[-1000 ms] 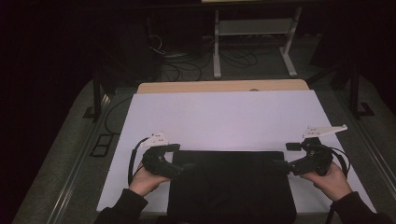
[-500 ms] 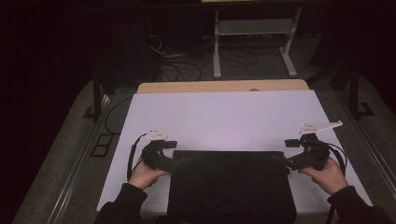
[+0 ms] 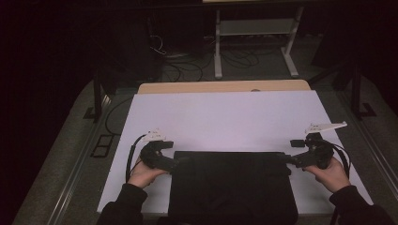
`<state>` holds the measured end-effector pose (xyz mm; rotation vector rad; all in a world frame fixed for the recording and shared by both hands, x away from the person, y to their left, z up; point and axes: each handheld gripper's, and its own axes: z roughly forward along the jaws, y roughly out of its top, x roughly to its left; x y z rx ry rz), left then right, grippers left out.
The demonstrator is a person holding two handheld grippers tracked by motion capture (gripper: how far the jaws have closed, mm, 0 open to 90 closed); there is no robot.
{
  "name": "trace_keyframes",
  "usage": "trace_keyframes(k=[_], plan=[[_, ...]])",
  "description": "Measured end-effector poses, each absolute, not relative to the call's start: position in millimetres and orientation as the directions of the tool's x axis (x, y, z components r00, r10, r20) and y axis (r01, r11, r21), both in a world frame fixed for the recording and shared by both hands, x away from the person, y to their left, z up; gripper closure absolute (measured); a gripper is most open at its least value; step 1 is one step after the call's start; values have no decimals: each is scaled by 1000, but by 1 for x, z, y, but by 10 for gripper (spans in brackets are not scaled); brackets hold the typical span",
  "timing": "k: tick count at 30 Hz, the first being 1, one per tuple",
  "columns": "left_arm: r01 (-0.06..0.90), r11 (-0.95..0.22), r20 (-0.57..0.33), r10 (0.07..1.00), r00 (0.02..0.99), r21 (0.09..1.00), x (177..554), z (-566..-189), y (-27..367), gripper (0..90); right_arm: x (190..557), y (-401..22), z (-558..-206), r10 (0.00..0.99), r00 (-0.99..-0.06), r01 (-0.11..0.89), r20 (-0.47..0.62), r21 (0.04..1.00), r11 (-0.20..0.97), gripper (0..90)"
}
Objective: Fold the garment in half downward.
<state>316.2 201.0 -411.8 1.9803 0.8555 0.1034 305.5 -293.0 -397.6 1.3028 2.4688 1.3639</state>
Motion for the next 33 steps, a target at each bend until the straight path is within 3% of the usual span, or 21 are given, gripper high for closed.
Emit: trace_keyframes(k=[21, 33], plan=[[541, -379, -251, 595, 764, 751, 331, -432, 206, 0, 322, -301, -419, 704, -628, 682, 332, 670, 292, 0], [576, -378, -261, 623, 737, 724, 338, -443, 214, 58, 330, -301, -429, 711, -630, 691, 312, 643, 330, 30]])
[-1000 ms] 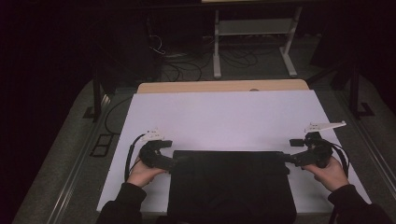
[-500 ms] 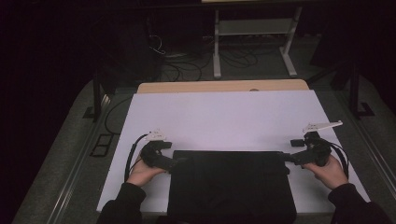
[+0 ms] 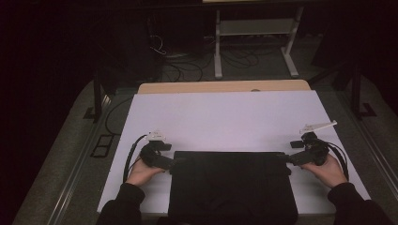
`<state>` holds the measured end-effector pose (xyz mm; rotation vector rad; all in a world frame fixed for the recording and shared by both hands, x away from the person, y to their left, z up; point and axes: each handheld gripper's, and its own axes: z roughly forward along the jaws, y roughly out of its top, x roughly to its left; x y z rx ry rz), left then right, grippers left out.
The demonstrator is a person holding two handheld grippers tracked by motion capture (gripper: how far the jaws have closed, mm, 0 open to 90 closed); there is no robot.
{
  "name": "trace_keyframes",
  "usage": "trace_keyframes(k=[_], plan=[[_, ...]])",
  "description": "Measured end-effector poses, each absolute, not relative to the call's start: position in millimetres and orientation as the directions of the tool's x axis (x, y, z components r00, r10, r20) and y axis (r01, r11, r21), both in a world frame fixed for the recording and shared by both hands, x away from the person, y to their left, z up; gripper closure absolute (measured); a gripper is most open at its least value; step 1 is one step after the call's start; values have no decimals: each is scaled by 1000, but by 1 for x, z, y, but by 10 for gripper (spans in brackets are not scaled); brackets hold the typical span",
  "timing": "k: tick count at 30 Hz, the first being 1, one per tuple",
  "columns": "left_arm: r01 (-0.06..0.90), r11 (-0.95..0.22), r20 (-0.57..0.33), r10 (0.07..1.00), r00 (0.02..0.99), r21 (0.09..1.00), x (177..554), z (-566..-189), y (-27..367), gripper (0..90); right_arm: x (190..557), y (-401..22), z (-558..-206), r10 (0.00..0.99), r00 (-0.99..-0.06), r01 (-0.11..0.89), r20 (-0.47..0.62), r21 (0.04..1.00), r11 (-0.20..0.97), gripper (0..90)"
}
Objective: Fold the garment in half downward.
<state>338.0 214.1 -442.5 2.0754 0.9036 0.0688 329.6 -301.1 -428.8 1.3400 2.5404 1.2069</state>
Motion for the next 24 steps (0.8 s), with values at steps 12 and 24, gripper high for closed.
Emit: trace_keyframes(k=[12, 24], plan=[[605, -350, -297, 631, 717, 715, 348, -450, 221, 166, 334, -307, -435, 700, -637, 691, 322, 642, 334, 193], [601, -356, -315, 604, 732, 716, 350, -452, 218, 266, 340, -306, -441, 693, -643, 695, 324, 626, 353, 343]])
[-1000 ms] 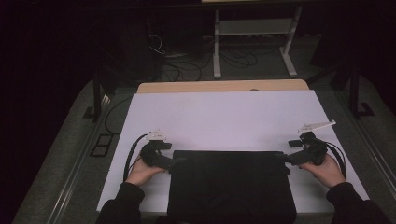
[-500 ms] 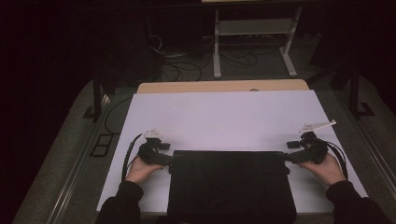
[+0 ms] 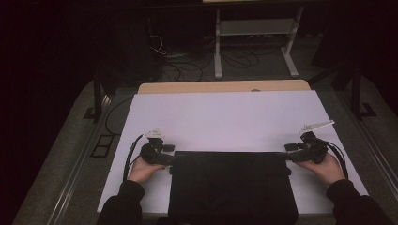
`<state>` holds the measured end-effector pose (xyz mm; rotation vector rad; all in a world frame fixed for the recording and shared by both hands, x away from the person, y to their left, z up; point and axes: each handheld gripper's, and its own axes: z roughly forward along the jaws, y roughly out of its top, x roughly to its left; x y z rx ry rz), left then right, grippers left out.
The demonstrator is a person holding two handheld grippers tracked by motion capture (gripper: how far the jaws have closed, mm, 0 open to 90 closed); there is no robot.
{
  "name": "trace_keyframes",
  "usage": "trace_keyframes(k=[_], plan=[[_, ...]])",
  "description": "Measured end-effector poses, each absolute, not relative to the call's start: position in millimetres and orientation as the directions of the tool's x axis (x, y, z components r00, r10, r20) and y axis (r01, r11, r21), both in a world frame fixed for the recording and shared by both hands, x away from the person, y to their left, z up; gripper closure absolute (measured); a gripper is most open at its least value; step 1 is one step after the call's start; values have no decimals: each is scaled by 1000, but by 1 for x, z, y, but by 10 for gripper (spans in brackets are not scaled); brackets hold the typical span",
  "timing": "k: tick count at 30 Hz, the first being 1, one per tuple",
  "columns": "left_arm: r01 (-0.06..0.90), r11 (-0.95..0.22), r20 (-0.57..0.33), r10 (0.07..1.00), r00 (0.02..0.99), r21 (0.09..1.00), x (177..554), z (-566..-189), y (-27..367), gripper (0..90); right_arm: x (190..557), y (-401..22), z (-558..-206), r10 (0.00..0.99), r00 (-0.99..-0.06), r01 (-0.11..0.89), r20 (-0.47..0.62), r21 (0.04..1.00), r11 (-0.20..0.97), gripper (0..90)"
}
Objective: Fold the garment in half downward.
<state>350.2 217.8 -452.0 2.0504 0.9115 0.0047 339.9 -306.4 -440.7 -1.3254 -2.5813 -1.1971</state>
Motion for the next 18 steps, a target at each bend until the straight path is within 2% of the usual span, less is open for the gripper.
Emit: trace_keyframes(k=[8, 13, 18], plan=[[596, -361, -311, 600, 737, 717, 350, -452, 216, 328, 341, -301, -443, 698, -648, 696, 306, 611, 378, 473], [592, -375, -306, 593, 744, 713, 349, -452, 215, 427, 340, -299, -444, 689, -655, 696, 310, 603, 390, 581], [586, -394, -292, 593, 751, 708, 348, -451, 212, 510, 339, -299, -443, 693, -653, 697, 306, 602, 391, 646]])
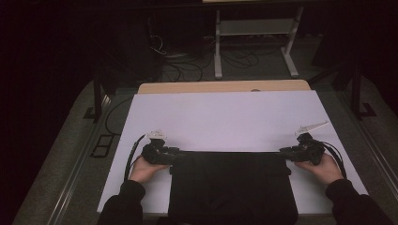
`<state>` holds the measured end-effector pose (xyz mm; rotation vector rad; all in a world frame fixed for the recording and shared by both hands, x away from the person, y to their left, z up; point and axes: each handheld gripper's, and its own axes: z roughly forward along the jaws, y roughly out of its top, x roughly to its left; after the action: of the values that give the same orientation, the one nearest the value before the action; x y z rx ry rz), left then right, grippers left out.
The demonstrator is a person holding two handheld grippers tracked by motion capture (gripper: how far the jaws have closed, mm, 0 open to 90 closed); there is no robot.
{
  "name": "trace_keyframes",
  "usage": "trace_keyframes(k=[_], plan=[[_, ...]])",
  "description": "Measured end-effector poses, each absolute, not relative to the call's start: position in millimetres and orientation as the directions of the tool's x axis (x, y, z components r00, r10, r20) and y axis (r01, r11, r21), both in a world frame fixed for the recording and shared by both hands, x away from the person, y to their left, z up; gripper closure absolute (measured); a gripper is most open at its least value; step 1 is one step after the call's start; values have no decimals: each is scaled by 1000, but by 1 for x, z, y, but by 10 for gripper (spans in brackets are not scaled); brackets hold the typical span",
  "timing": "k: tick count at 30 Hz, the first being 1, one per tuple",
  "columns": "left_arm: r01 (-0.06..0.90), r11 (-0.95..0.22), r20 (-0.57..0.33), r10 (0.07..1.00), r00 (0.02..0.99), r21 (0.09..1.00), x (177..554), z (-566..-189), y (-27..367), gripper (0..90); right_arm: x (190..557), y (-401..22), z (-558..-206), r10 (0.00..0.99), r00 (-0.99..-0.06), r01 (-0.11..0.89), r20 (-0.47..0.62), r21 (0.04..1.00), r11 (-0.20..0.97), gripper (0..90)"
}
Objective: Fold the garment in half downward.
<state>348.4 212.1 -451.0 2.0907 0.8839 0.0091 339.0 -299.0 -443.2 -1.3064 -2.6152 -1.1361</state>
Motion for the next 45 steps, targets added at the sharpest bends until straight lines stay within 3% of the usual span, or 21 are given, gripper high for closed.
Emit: trace_keyframes(k=[9, 11, 21, 27, 45], plan=[[590, -415, -283, 597, 751, 692, 347, -451, 206, 796, 339, -298, -446, 685, -646, 715, 336, 581, 390, 789], [590, -423, -273, 602, 750, 688, 346, -450, 204, 818, 339, -298, -446, 686, -643, 719, 340, 578, 387, 805], [590, -446, -231, 631, 740, 673, 342, -444, 197, 837, 337, -295, -446, 693, -639, 720, 335, 578, 385, 848], [617, -418, -255, 651, 715, 666, 343, -443, 197, 840, 334, -292, -444, 701, -651, 701, 291, 585, 408, 853], [559, -496, -121, 667, 735, 664, 346, -434, 198, 847, 334, -281, -441, 774, -604, 697, 188, 595, 400, 861]])
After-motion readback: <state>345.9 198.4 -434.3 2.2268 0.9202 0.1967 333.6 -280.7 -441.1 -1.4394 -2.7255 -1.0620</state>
